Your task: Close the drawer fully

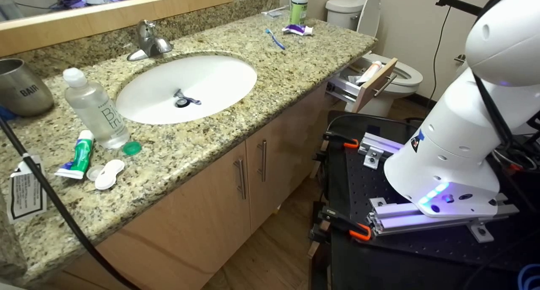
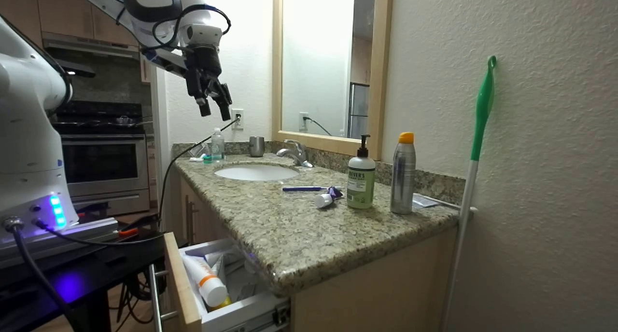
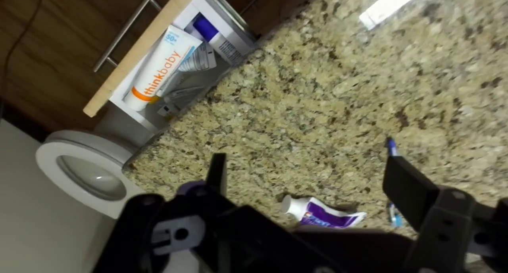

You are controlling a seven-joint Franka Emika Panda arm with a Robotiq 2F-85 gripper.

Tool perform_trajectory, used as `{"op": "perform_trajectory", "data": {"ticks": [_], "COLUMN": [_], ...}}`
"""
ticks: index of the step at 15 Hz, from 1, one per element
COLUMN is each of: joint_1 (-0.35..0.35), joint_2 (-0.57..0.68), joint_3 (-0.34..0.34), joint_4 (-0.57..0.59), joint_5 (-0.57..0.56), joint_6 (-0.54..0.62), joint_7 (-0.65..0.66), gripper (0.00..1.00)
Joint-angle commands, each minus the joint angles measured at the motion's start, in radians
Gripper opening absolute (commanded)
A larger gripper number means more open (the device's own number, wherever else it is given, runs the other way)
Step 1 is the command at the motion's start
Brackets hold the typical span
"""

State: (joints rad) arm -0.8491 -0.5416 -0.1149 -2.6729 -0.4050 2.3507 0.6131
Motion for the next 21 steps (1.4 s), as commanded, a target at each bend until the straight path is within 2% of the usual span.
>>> {"op": "perform_trajectory", "data": {"ticks": [1,3,6,9,12,15,18,21], "joint_1": [-0.142,-0.184,-0.205,-0.171,-0.16,-0.141,-0.109,-0.08], "joint_2": [0.179,0.234,0.312,0.397,0.484,0.578,0.675,0.778], "joint_3": [0.02,-0.009,-0.079,-0.182,-0.24,-0.265,-0.273,-0.284], "joint_4": [0.07,0.104,0.136,0.161,0.193,0.249,0.324,0.399], "joint_5": [-0.182,-0.311,-0.486,-0.493,-0.47,-0.449,-0.403,-0.382], "joint_6": [0.059,-0.001,-0.058,-0.061,-0.062,-0.125,-0.24,-0.271], "joint_7": [0.15,0.168,0.148,-0.007,-0.136,-0.22,-0.303,-0.263], "gripper": [1.0,1.0,1.0,1.0,1.0,1.0,1.0,1.0]}}
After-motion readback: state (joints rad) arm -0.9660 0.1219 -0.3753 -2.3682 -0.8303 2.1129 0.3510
